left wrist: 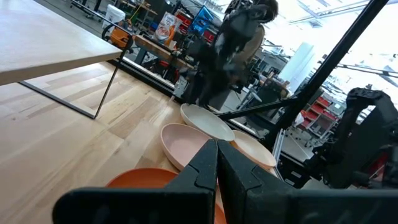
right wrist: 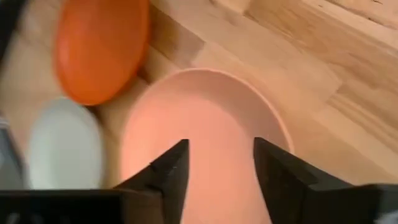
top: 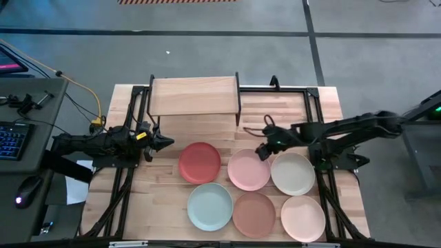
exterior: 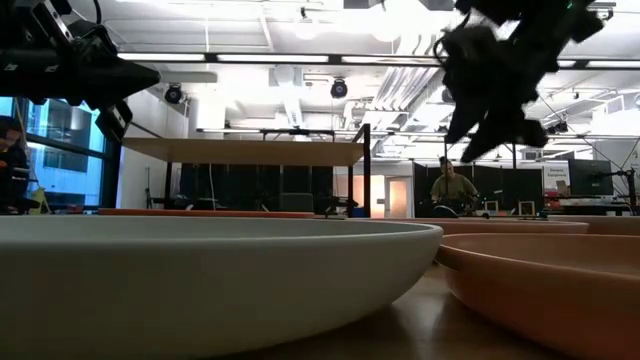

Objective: Place and stack plates onto a shelf
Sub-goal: Put the pink plate on the shelf

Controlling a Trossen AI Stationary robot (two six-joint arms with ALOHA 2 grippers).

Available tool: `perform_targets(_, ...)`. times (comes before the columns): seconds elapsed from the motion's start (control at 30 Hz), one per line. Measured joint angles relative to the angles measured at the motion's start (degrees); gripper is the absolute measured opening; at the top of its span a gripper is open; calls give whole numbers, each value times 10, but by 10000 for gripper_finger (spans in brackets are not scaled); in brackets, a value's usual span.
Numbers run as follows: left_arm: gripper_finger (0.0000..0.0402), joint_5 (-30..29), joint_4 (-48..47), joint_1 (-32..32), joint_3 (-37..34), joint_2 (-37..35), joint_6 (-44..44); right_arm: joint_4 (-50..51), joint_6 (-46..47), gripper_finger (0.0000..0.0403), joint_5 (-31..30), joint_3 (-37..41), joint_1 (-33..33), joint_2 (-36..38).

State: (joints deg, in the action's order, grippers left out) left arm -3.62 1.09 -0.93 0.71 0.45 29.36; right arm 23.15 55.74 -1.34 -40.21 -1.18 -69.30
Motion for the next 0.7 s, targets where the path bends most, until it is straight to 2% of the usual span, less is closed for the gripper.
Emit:
perform_targets(0.17,0,0,0,0,0,0,0,-1,-54,194,3,0,25,-60)
perform_targets(0.47,0,0,0,0,0,0,0,-12,-138,197,27,0,47,-155)
perform_targets(0.7,0,0,0,0,0,0,0,-26,-174,192,37,-1,47,-192)
